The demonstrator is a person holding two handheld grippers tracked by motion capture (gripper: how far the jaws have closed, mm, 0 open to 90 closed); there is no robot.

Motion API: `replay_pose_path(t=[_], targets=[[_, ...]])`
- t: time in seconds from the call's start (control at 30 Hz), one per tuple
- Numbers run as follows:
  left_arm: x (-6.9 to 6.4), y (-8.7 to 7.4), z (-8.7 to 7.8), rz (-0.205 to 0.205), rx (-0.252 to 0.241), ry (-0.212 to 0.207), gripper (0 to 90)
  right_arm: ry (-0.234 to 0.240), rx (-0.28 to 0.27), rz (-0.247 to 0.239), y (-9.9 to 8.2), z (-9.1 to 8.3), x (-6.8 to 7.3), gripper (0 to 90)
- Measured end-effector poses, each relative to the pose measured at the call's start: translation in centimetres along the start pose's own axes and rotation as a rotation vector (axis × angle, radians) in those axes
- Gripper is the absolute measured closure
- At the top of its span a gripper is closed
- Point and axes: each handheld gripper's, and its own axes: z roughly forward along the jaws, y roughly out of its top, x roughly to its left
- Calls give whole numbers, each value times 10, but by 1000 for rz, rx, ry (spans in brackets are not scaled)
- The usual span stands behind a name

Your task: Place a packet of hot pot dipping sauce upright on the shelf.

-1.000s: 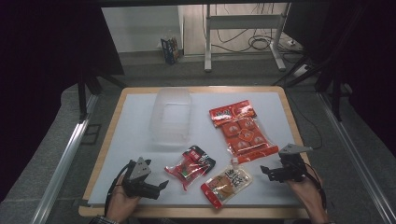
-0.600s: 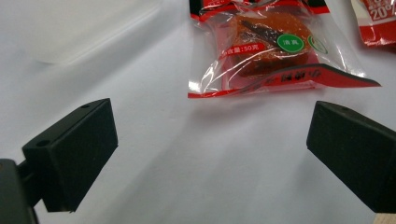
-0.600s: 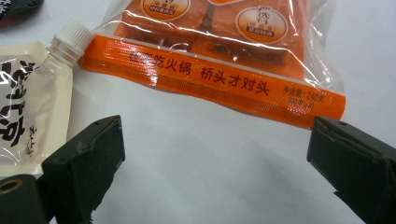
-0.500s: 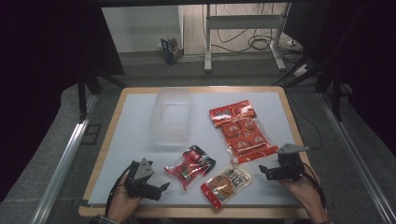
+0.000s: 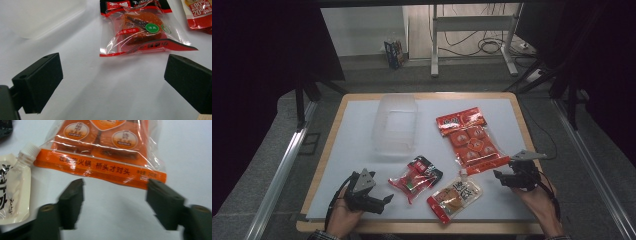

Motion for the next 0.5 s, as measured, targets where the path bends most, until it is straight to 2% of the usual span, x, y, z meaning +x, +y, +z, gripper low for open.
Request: replay_pose_path(t=[0.03, 0.13, 0.17, 0.37, 0.5], targets=[[0, 0, 0, 0, 0, 0, 19, 0, 0, 0, 0, 0, 0, 373], [0, 0, 1, 5, 4, 0, 19, -1, 18, -4, 2, 1, -4, 496], [0, 0, 1, 5, 4, 0, 19, -1, 18, -4, 2, 1, -4, 496], [0, 0, 1, 9, 7, 3, 19, -19, 13, -10, 9, 3, -9, 734], [0, 0, 2, 7, 8, 7, 19, -28, 23, -28, 13, 7, -13, 843]])
